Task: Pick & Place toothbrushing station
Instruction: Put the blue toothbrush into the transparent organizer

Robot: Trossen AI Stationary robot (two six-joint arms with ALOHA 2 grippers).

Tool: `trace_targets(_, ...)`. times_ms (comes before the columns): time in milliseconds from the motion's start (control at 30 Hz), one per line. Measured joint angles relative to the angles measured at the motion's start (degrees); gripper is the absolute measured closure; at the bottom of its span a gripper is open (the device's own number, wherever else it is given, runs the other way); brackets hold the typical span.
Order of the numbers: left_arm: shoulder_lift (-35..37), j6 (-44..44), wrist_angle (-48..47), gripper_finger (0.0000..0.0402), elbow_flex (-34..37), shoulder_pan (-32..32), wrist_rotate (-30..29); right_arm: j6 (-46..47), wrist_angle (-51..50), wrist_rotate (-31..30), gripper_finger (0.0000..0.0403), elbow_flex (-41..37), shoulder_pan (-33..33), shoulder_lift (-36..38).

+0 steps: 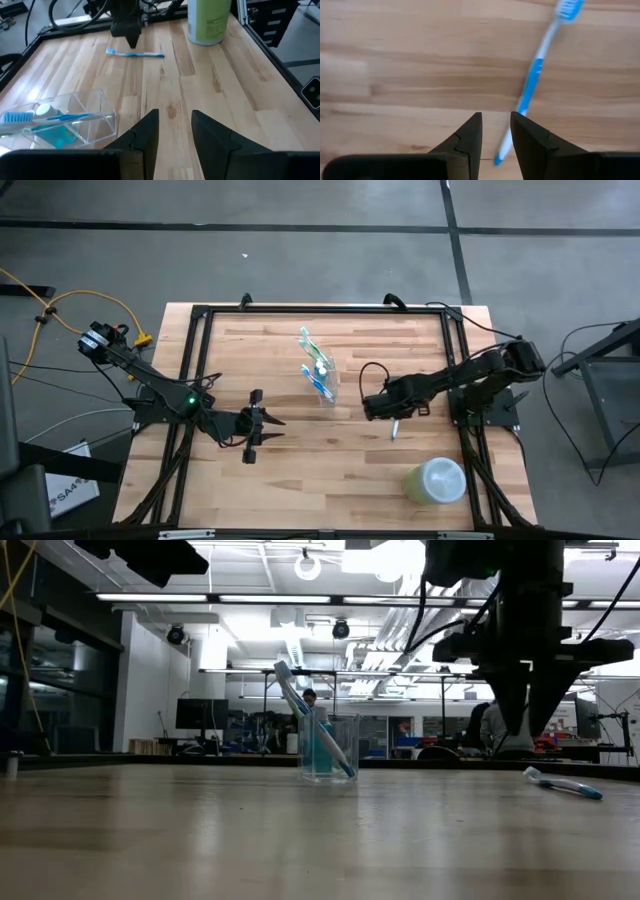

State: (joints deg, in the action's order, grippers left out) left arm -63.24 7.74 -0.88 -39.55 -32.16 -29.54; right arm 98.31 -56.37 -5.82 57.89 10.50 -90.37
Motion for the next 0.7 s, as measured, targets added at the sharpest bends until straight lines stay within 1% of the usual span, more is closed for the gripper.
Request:
trace_targets(100,0.0,1.3,-0.9,0.0291,0.0,0.0,0.0,2.0,-2.6,0.2,0.031,-0.1,-0.2,0.0)
trace_targets(267,0.0,2.7,-1.5,0.0291,0.0,0.0,1.2,5.3,-2.7,0.2,0.031,-1.9,-0.1,0.0)
trace_targets(700,0.0,2.6,-1.5,0.0291,0.0,0.0,1.7,11.5,3.7,0.0,0.031,-8.3,-0.1,0.0)
